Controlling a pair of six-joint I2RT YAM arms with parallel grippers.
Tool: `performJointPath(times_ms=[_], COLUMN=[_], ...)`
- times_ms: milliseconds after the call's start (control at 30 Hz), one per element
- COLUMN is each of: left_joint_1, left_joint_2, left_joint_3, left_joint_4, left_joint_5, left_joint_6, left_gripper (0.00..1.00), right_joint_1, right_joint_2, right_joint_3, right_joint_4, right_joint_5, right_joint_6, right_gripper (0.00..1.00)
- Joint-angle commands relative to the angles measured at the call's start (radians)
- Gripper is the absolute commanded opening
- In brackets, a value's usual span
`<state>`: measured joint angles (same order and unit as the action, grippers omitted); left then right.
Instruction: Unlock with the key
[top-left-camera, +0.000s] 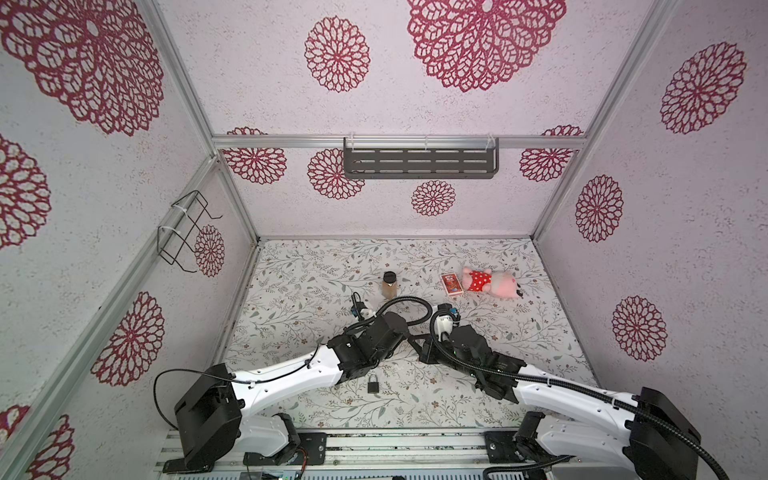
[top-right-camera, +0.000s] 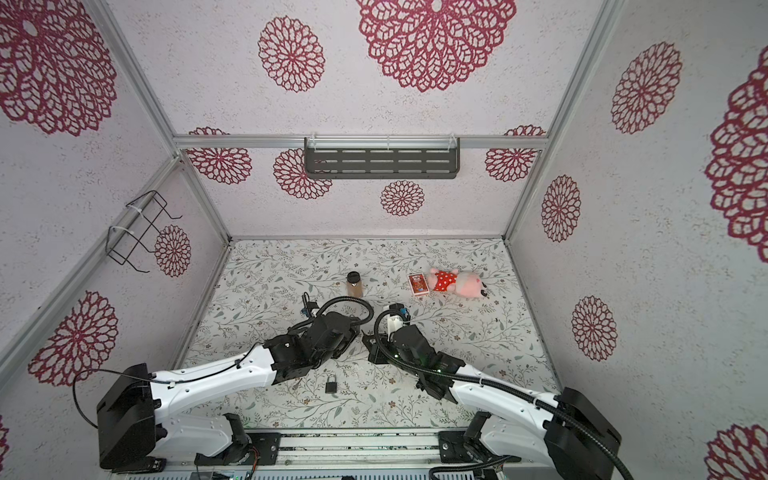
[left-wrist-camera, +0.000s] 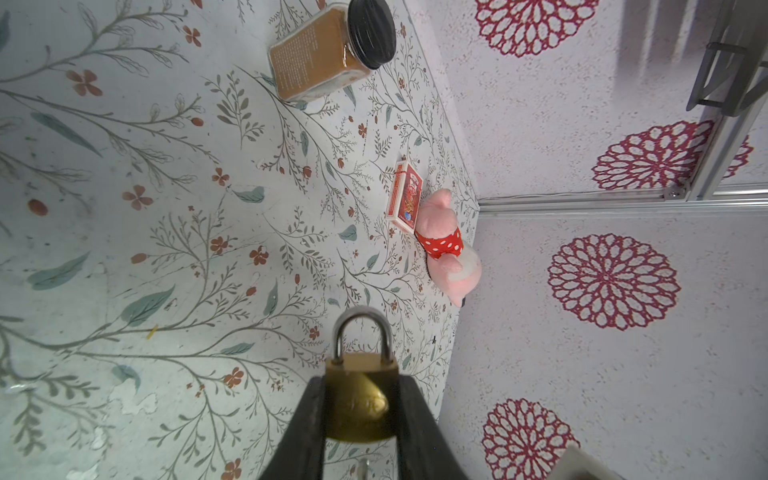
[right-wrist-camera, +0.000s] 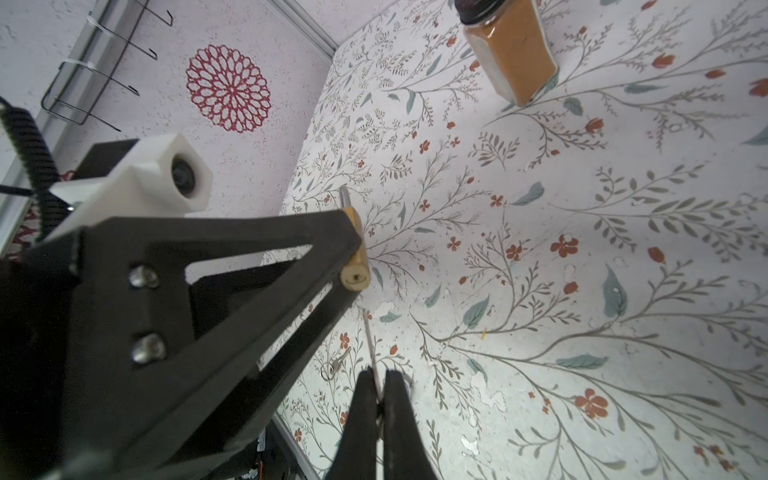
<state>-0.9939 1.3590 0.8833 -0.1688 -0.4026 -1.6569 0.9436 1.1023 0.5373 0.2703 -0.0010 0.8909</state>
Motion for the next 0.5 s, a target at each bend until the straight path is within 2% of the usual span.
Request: performJointPath(times_ms=[0, 467], left_joint_1=[0.005, 0.002], left_joint_2=[-0.009, 0.025], left_joint_3=[0.005, -0.004], left_joint_4=[0.047, 0.092], left_joint_5=[0.015, 0.053], left_joint_6=[0.003, 0.009], left_gripper=[0.00, 0.00], right_joint_1=[0.005, 0.002], right_joint_2=[-0.011, -0.027], right_joint_3=[0.031, 0.020], right_joint_4=[0.031, -0.003], right_joint_5=[0.017, 0.081], right_joint_6=[-0.018, -0.013], right_gripper=[0.00, 0.00])
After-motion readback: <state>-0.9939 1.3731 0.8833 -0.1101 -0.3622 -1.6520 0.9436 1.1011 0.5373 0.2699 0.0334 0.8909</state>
